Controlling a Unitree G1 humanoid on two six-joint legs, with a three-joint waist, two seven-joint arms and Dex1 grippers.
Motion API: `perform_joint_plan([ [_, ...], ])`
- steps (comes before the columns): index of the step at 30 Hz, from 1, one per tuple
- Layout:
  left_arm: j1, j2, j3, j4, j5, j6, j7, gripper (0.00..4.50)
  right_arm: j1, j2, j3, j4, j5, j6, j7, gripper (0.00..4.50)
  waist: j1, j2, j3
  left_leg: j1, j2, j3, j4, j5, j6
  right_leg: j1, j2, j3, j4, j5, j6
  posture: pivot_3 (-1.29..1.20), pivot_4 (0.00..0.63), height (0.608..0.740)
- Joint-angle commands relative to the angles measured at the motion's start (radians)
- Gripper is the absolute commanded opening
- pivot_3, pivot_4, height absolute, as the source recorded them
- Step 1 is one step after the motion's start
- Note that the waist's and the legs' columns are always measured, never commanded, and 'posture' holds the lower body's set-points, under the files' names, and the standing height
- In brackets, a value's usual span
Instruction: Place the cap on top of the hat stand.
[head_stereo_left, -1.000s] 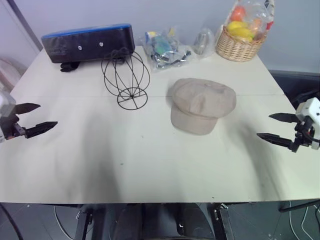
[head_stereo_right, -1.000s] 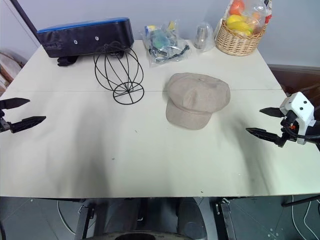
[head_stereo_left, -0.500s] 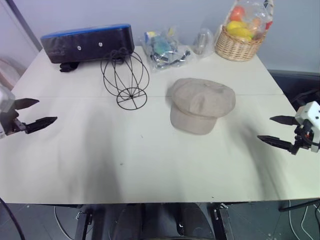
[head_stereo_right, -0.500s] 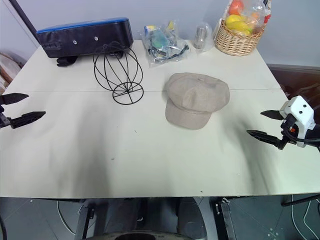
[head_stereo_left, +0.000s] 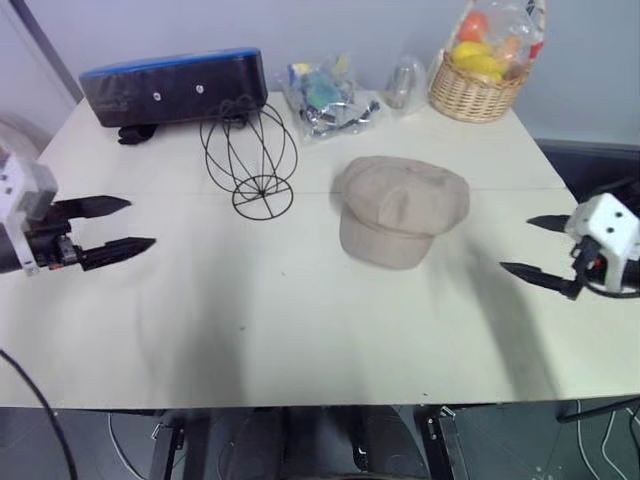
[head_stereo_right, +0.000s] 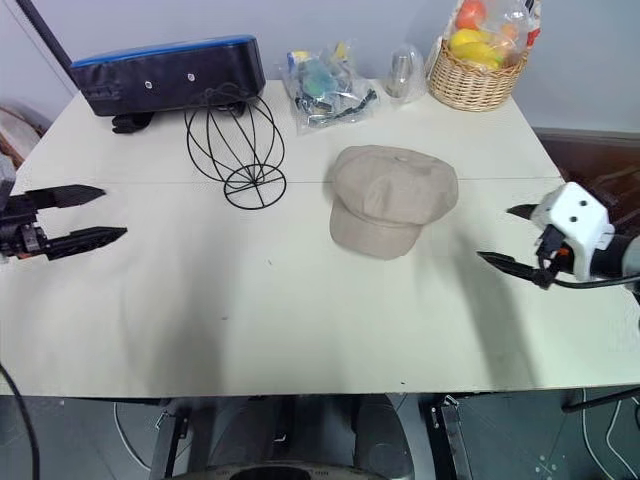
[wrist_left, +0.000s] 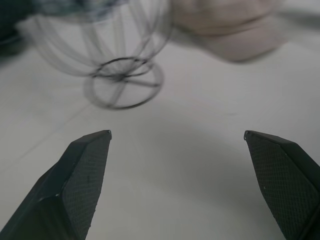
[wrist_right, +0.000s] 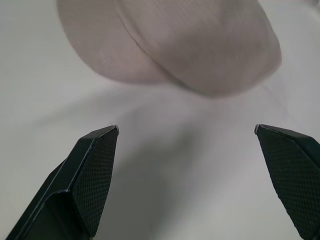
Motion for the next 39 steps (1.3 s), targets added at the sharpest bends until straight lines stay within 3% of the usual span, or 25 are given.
perform_joint_plan([
  [1,0.043,0.036,0.013,-0.137,-0.054,0.037,-0.064,4.47,-0.005,0.048,0.091,-0.276,-0.019,0.139,-0.138,4.50,-0.001,0.000,0.000,0.000,0.001,0.000,0.000,0.000,0.000,0.000,0.001,0.000,0.000,0.000,0.000,0.00,0.150,0.740],
  [4,0.058,0.030,-0.022,-0.218,-0.075,0.051,-0.080,4.47,-0.037,0.119,0.263,-0.401,-0.123,0.220,-0.270,4.50,0.005,0.000,0.000,0.000,0.001,0.000,0.000,0.000,0.000,-0.001,0.002,0.001,0.000,0.000,-0.003,0.00,0.150,0.740],
  [7,0.039,0.017,-0.062,-0.258,-0.095,0.065,-0.076,4.47,-0.094,0.201,0.430,-0.394,-0.273,0.241,-0.390,4.50,0.008,0.000,0.000,-0.001,0.001,0.000,0.002,0.000,0.000,-0.001,0.002,0.001,0.000,-0.001,-0.006,0.00,0.150,0.740],
  [13,-0.071,-0.020,-0.169,-0.262,-0.085,0.066,-0.038,4.47,-0.259,0.360,0.754,-0.150,-0.657,0.190,-0.590,4.50,0.004,-0.001,-0.001,-0.001,0.000,0.000,0.003,0.000,0.000,-0.001,0.004,0.001,0.000,0.000,-0.008,0.00,0.150,0.740],
  [18,-0.117,-0.025,-0.193,-0.258,-0.093,0.081,-0.026,4.47,-0.298,0.439,0.809,-0.010,-0.770,0.154,-0.643,4.50,0.003,-0.002,-0.001,-0.001,0.000,0.000,0.002,0.000,0.000,-0.002,0.005,0.001,0.000,0.002,-0.004,0.00,0.150,0.740],
  [27,-0.130,-0.042,-0.205,-0.274,-0.095,0.091,0.007,4.47,-0.312,0.470,0.822,0.160,-0.932,0.033,-0.720,4.50,0.006,-0.006,-0.004,0.001,0.000,-0.001,0.004,0.000,0.000,0.001,0.006,0.001,0.000,0.001,-0.008,0.00,0.150,0.740],
  [36,-0.135,-0.058,-0.195,-0.286,-0.114,0.107,0.043,4.50,-0.304,0.505,0.774,0.204,-0.964,-0.029,-0.744,0.16,0.003,-0.006,-0.004,0.001,0.000,-0.001,0.004,0.000,0.000,0.001,0.006,0.001,0.000,0.002,-0.007,0.00,0.150,0.740],
  [39,-0.133,-0.062,-0.189,-0.288,-0.117,0.113,0.056,4.50,-0.308,0.504,0.743,0.218,-0.978,-0.037,-0.753,0.04,0.003,-0.006,-0.004,0.001,0.001,-0.001,0.004,0.000,0.000,0.001,0.007,0.001,0.000,0.003,-0.006,0.00,0.150,0.740],
])
